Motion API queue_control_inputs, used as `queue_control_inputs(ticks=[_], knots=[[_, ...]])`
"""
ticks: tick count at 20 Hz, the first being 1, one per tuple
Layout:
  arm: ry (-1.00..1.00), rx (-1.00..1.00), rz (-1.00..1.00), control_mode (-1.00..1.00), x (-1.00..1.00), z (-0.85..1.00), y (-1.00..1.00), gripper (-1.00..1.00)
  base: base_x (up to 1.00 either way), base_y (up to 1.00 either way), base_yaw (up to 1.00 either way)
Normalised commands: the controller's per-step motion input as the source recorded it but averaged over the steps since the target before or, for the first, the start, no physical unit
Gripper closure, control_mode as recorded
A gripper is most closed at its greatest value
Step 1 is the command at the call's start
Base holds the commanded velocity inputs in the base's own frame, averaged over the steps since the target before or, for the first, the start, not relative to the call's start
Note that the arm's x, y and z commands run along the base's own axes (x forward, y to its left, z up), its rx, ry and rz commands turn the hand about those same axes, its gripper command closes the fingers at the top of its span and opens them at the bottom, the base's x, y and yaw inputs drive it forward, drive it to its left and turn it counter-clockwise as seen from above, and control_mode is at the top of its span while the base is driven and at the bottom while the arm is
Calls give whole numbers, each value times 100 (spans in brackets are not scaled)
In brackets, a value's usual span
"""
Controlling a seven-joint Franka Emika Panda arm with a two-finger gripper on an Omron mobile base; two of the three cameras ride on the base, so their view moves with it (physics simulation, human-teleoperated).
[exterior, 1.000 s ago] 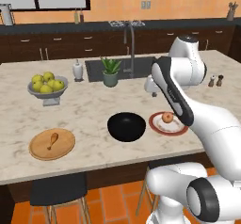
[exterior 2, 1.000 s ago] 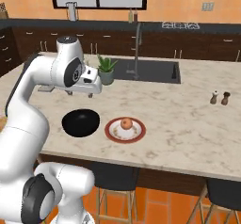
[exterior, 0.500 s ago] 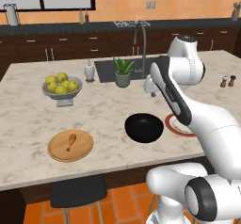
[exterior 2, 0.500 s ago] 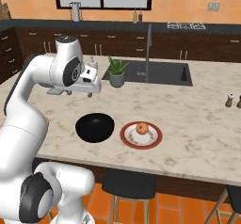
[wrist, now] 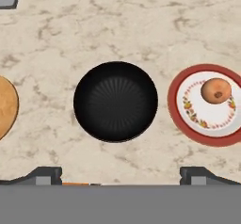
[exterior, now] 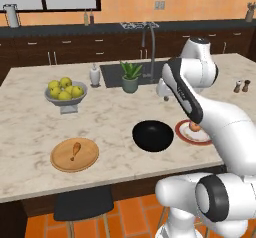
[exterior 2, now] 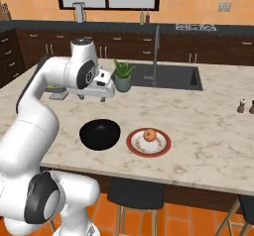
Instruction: Pick the chicken drumstick and onion from their plates and place them in the bowl. Then put the bowl in the fridge.
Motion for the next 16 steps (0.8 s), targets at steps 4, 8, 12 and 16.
queue_control_inputs(ticks=[4,8,12,16], knots=[[26,0,-3,-100,72,-42,-73,-100,0,0,0],[9,12,-7,-100,77,-58,-100,-100,0,0,0],[-1,1,-4,-100,34,-82,-90,-100,0,0,0],[1,0,-11,-100,9,-51,-56,-100,0,0,0]])
